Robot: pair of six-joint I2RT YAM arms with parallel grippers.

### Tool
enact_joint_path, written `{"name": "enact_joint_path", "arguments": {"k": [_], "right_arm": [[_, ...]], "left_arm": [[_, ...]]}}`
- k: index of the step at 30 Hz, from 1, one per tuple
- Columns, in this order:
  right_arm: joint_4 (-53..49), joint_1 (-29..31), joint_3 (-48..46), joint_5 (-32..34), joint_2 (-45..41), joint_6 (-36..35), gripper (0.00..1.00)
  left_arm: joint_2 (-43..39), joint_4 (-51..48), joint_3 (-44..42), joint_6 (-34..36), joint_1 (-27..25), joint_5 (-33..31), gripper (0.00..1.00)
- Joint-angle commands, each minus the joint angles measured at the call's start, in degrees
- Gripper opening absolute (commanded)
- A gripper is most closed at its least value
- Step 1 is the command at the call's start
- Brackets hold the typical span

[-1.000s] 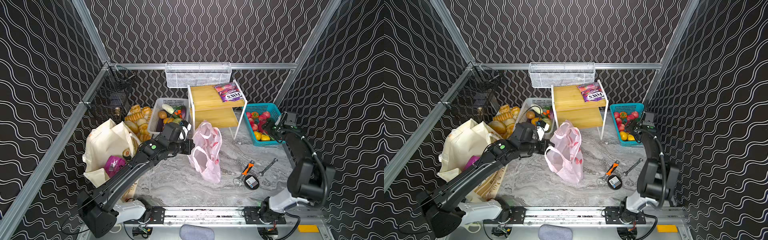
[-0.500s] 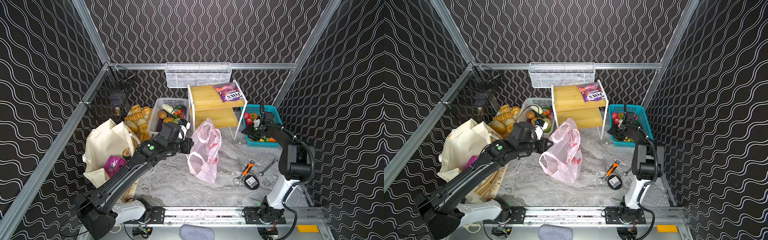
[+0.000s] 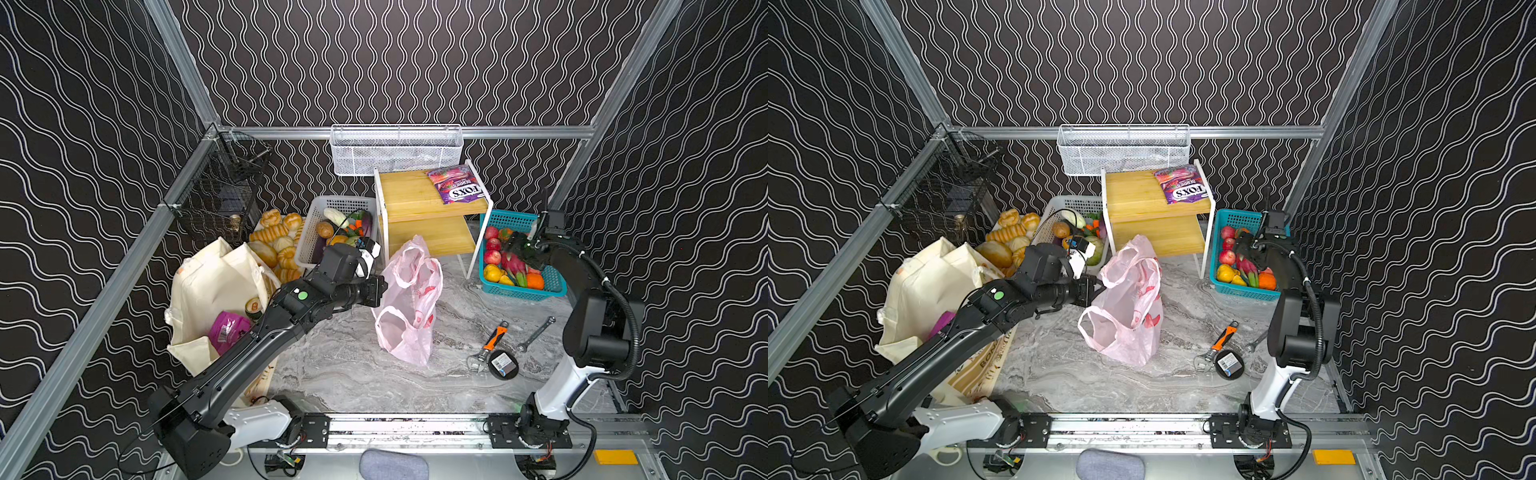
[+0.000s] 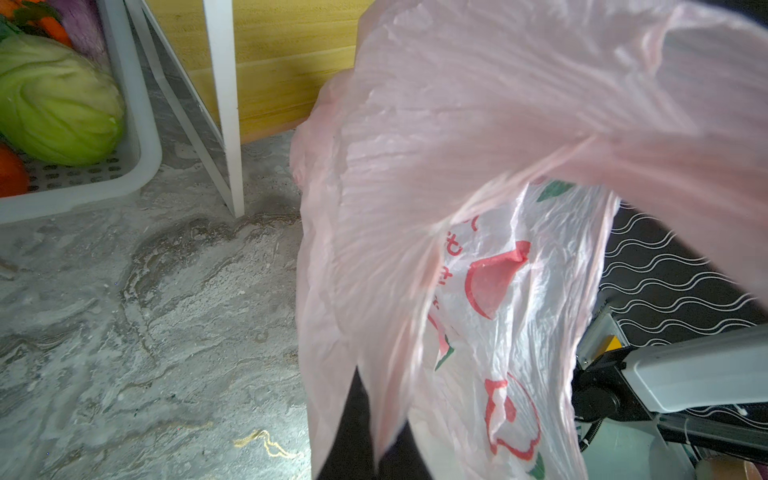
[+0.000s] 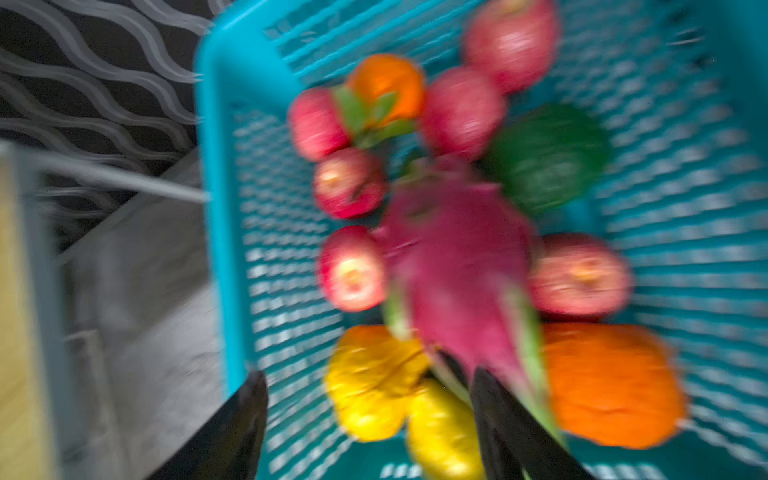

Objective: Place the mixed food into the grocery bags and tie them
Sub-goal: 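Release the bag and reach the right gripper into the teal basket while left holds bag, then grasp the pink dragon fruit with the right gripper and lift it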

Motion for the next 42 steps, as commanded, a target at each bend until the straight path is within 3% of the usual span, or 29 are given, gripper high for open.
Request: {"name": "enact_joint_path", "arguments": {"k": [1, 5, 11, 17, 19, 23, 26, 39, 42], "right_arm": [[-1.5, -2.4, 1.6, 1.2, 2.6, -1.9, 0.83], [-1.5, -3.2, 3.1, -4.3, 7.2, -5.1, 0.89], [-2.7, -3.3, 6.0, -7.3, 11.8, -6.5, 0.9], [-5.6, -3.1, 8.1, -7.7, 15.8, -6.1, 0.84], [-5.2, -3.1, 7.4, -7.3, 15.3, -5.8, 0.76], [-2.4, -3.2, 4.5, -8.7, 10.0, -5.2, 0.54], [0.6, -3.2, 1.1, -10.1, 4.8, -4.5, 0.45], [2.3, -3.2, -5.3, -15.1, -11.9, 0.1, 0.43], [3.0, -3.2, -6.5, -19.2, -16.7, 2.1, 0.43]], "left_arm": [[-0.3, 0.7, 0.4, 0.7, 0.1, 0.2, 0.0], [-0.5, 0.7, 0.4, 0.6, 0.0, 0.0, 0.0], [-0.8, 0.4, 0.8, 0.6, 0.0, -0.2, 0.0], [-1.4, 1.4, 0.1, 0.1, 0.0, 0.4, 0.0], [-1.6, 1.3, 0.2, 0.1, 0.1, 0.4, 0.0], [-1.8, 1.2, 0.1, 0.1, 0.1, 0.1, 0.0], [-1.8, 1.1, 0.1, -0.4, 0.1, -0.3, 0.0], [-1.6, 0.7, 0.1, -1.7, 0.1, -1.0, 0.0], [-1.3, 0.9, 0.1, -1.7, 0.3, -1.2, 0.0]]}}
